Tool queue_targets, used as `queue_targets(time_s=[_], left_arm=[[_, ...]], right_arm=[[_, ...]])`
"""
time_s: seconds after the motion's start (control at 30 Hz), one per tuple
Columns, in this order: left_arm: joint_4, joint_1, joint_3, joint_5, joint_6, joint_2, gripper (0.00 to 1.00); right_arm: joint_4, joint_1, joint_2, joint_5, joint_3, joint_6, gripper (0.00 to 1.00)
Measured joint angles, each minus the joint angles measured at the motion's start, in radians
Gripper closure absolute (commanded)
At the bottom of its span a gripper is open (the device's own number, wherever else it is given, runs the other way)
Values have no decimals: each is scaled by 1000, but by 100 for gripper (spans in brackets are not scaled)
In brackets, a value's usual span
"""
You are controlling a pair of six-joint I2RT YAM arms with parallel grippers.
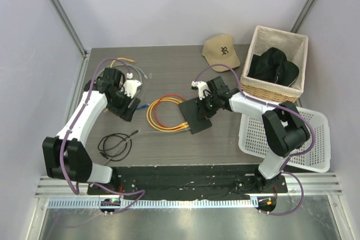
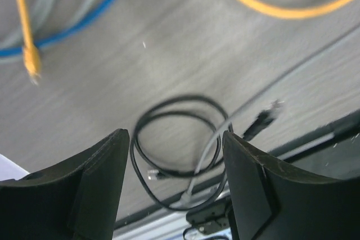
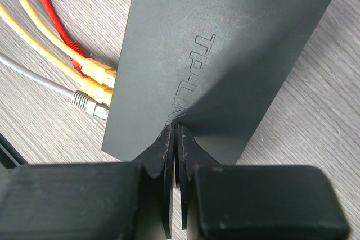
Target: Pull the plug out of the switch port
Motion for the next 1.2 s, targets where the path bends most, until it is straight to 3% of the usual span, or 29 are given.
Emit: queue_targets(time_s=[0.13,0.3,0.4,0.43,0.53,0.73,0.8,0.87,0.93,1.03,1.17,1.2], left_arm=[[-32,0,-82,19,47,-58,29],[-81,-16,-50,233,66,-42,30],[-67,-43,31,392,11,60,23],[-50,-50,58,444,-25,106,4],[29,-66,114,548,-124,243,4],[114,-113,211,623,-262,419,0],[144,-134,228,587,-327,433,0],[156,-177,246,437,-388,424,0],[169,-257,243,175,-418,378,0],[186,-396,220,-103,-452,244,0],[188,-436,244,-275,-542,177,0],[188,-419,258,-286,-563,198,8]], right_arm=[[7,0,0,-2,-5,0,91],[10,0,0,-4,-5,0,91],[10,0,0,-4,-5,1,90],[10,0,0,-4,-5,0,90],[10,0,0,-3,-5,-1,89],[16,0,-15,13,-19,-13,88],[16,0,-28,20,-33,-21,87],[10,0,-41,28,-45,-34,86],[4,0,-50,39,-51,-47,85],[-3,0,-59,56,-57,-66,85],[-11,0,-64,68,-60,-82,85],[-12,0,-64,68,-59,-84,84]])
